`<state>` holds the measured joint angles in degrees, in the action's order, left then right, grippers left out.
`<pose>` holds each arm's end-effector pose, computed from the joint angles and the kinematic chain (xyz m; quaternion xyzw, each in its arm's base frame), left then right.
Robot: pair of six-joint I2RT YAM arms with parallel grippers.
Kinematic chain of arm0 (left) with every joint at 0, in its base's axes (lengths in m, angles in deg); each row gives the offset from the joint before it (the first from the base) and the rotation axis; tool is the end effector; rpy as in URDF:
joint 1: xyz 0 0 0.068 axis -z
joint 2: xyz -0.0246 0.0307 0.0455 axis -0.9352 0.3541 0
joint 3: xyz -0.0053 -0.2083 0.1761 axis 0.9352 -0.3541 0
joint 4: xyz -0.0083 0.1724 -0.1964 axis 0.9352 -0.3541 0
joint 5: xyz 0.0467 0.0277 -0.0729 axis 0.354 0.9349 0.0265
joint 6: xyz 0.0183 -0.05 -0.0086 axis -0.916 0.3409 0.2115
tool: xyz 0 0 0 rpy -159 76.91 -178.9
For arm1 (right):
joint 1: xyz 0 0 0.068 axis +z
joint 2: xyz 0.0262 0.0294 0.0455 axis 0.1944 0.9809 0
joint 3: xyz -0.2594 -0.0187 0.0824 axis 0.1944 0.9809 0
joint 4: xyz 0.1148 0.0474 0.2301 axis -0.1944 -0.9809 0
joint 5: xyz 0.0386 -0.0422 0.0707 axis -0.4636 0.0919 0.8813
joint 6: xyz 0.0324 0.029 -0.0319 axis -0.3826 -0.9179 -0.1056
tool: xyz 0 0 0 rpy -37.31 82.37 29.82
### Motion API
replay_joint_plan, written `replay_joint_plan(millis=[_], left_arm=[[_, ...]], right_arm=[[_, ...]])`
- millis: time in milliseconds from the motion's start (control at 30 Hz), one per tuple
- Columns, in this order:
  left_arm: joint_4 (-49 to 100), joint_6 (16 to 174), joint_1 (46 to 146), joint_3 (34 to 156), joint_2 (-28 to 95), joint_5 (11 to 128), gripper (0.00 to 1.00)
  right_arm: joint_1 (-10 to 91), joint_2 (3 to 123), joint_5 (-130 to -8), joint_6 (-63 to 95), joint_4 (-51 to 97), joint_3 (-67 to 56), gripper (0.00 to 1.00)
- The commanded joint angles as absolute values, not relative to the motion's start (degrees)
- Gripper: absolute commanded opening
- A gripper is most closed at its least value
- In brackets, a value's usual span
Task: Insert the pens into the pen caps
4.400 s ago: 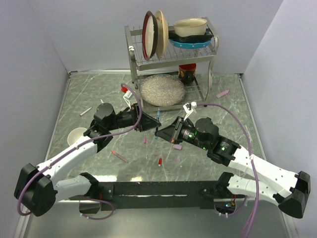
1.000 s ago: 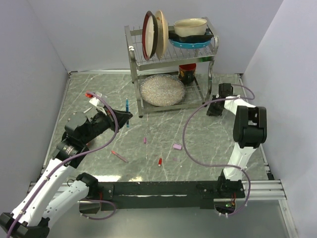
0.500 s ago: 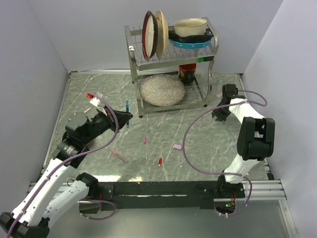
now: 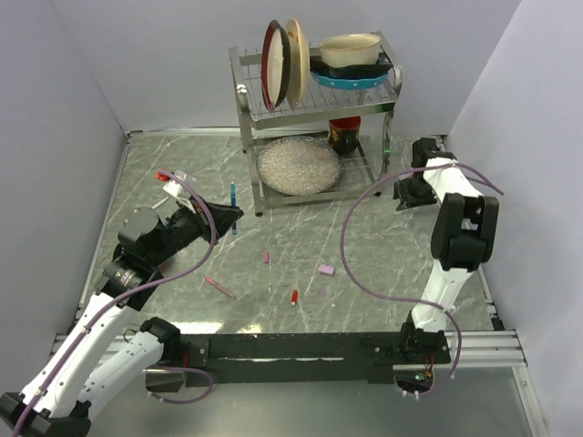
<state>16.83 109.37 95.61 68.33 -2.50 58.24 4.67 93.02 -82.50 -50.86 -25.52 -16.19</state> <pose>0.1389 -0.0821 0.3643 0.1232 0.7011 -0.4121 0.5687 0.3901 -0.0480 0.2061 0.6432 0.7517 0.0374 0.1406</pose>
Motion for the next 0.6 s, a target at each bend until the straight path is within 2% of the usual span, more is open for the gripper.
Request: replay_joint_plan(millis=[0,567], left_arm=[[18.2,108.6,95.9,68.7,-3.5,59.0,0.01],[17.8,108.3,96.3,68.8,-2.8,59.6,0.01]], right_arm=[[3.0,95.5,-85.3,-60.4,-32.0,-18.4,0.5],[1.4,100.4,-85.6,-61.9,-32.4,-21.3,0.49]])
